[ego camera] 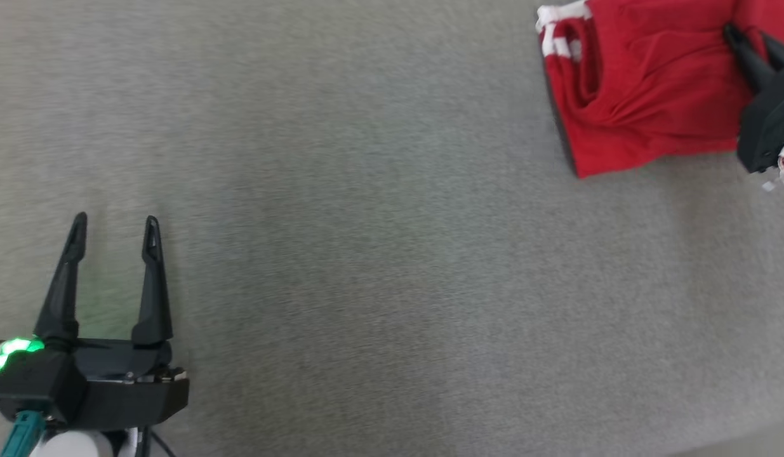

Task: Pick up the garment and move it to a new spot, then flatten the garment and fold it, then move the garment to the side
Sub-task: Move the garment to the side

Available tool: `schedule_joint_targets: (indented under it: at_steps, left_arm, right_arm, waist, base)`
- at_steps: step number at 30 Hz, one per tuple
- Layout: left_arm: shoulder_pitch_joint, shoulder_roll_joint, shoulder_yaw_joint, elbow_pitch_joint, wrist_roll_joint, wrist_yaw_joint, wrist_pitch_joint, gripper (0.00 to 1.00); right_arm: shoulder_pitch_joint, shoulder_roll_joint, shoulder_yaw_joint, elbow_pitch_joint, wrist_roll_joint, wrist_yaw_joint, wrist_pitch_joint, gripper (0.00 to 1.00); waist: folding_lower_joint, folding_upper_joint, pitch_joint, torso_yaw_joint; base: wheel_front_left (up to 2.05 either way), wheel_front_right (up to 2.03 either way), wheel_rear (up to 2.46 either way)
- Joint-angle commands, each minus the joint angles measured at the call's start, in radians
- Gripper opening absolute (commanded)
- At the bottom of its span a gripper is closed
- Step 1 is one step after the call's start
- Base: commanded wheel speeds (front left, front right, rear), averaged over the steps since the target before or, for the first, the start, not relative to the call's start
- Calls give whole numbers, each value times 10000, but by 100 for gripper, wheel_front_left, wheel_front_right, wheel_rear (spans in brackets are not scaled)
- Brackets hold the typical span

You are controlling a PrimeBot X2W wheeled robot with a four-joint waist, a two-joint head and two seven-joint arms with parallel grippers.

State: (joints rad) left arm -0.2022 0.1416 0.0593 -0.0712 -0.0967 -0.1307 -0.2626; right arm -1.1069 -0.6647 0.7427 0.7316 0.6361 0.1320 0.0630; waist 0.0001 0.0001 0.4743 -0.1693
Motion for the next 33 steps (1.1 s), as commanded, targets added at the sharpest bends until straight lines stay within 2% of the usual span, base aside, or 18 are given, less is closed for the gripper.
schedule_joint_targets:
  at_steps: [1, 10, 18, 22, 23, 24, 29, 33]
  left_arm:
    - [154, 194, 42, -140, 141, 36, -26, 100]
    - [263, 540, 171, -666, 268, 47, -26, 100]
    - [140, 677, 20, -786, 245, 42, -25, 100]
    - [-15, 681, -42, -764, 212, 52, -25, 100]
    - [-33, 677, -50, -750, 208, 55, -23, 100]
    - [-33, 669, -45, -742, 202, 70, -23, 100]
    - [1, 604, -39, -646, 122, 90, -20, 100]
    - [128, 420, -55, -469, 78, 131, -22, 100]
  right_arm:
    - [-298, -255, 139, 46, 80, -33, 13, 0]
    - [-1292, -1176, 620, 705, 273, -33, -159, 0]
    - [-1970, -1280, 949, 1685, -86, -33, -305, 0]
    - [-2228, -1072, 787, 2574, -168, -33, -520, 0]
    - [-2232, -1002, 781, 2750, -193, -33, -579, 40]
    - [-2257, -926, 723, 2956, -177, -33, -624, 100]
    - [-2569, -779, 545, 3729, -530, -33, -1436, 100]
    - [-2680, -412, 403, 4074, -696, -33, -2483, 100]
  waist:
    - [-1, -1, 830, -959]
    - [-1, -1, 1348, -1342]
    - [-1, -1, 1641, -1239]
    - [-1, -1, 1738, -1092]
    - [-1, -1, 1745, -1051]
    - [-1, -1, 1745, -1021]
    - [-1, -1, 1587, -861]
    - [-1, -1, 1004, -740]
  base:
    - [0, 0, 0]
    - [0, 0, 0]
    - [0, 0, 0]
    - [0, 0, 0]
    - [0, 0, 0]
    - [0, 0, 0]
    - [0, 0, 0]
    - [0, 0, 0]
